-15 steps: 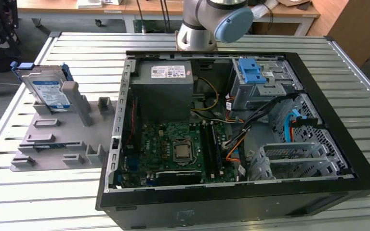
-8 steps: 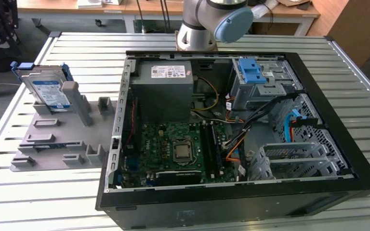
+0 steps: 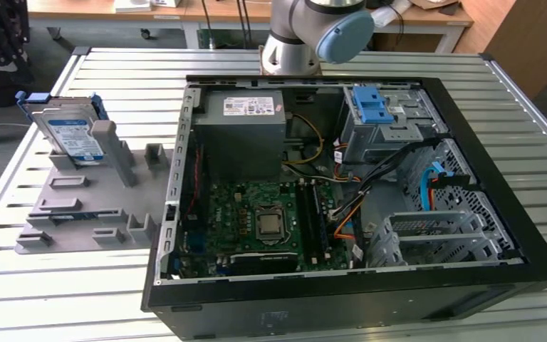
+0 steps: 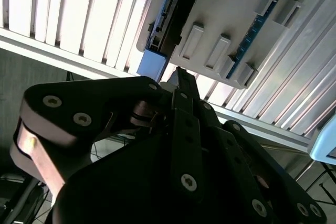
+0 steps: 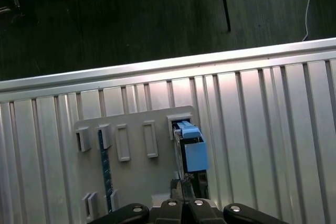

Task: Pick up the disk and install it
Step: 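Pick up the disk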

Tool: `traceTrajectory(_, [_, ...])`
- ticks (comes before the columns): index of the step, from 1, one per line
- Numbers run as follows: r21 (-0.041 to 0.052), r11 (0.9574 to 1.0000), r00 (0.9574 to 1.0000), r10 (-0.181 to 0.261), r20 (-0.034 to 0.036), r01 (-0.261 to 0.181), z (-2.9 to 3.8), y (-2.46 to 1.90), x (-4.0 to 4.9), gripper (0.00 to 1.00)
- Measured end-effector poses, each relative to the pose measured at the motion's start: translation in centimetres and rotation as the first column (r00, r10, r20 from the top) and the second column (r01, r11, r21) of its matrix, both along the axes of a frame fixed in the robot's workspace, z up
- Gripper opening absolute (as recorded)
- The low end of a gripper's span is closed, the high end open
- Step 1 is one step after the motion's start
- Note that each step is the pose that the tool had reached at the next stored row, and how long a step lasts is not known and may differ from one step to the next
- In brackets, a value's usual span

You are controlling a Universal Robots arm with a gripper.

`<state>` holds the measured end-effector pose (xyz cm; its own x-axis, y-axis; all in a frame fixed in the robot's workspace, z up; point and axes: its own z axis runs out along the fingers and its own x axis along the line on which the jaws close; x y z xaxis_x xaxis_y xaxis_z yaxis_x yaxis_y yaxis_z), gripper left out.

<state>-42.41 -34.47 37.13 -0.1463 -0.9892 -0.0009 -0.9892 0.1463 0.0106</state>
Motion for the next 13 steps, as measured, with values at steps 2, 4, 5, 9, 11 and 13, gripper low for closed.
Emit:
traceTrajectory(2, [-0.0001,0.9998,0.9998,-0.022,0.0002,0.022,-0.08,0.03,0.00,0.11])
traceTrajectory(4, [-0.0001,0.9996,0.9996,-0.029,0.0002,0.029,-0.10,0.10,0.00,0.11])
traceTrajectory(5, [-0.0001,0.9996,0.9996,-0.029,0.0001,0.029,-0.10,0.10,0.00,0.11])
traceTrajectory(9, [0.0000,0.9996,0.9996,-0.029,0.0002,0.029,-0.10,0.10,0.00,0.11])
traceTrajectory(11, [0.0000,0.9996,0.9996,-0.029,0.0002,0.029,-0.10,0.11,0.00,0.11])
traceTrajectory(13, [-0.0001,0.9996,0.9996,-0.029,0.0002,0.029,-0.11,0.20,0.00,0.23])
